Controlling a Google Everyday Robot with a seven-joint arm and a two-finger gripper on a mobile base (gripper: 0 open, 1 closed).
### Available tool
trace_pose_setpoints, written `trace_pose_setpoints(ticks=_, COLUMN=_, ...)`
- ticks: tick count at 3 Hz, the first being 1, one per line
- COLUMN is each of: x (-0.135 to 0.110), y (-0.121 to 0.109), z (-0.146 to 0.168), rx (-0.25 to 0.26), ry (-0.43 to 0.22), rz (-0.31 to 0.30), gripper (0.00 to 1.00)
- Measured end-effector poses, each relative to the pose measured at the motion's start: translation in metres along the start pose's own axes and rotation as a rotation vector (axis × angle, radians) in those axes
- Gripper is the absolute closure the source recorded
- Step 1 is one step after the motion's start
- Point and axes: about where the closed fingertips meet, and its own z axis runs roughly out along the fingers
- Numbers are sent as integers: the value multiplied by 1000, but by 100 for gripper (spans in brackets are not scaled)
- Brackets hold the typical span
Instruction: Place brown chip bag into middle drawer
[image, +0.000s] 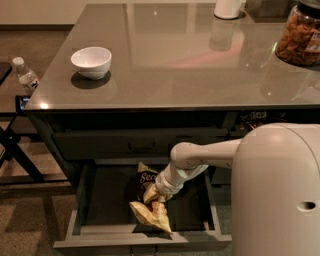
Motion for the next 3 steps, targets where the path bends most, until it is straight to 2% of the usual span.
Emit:
trace_pose_setpoints(ticks=1, x=-7, y=2, z=5, rx=34, ry=-44, rz=-4, gripper=100)
trace_pose_setpoints(ticks=3, x=-21, y=-1, z=13, rx=65, ry=-83, rz=-2, gripper=100)
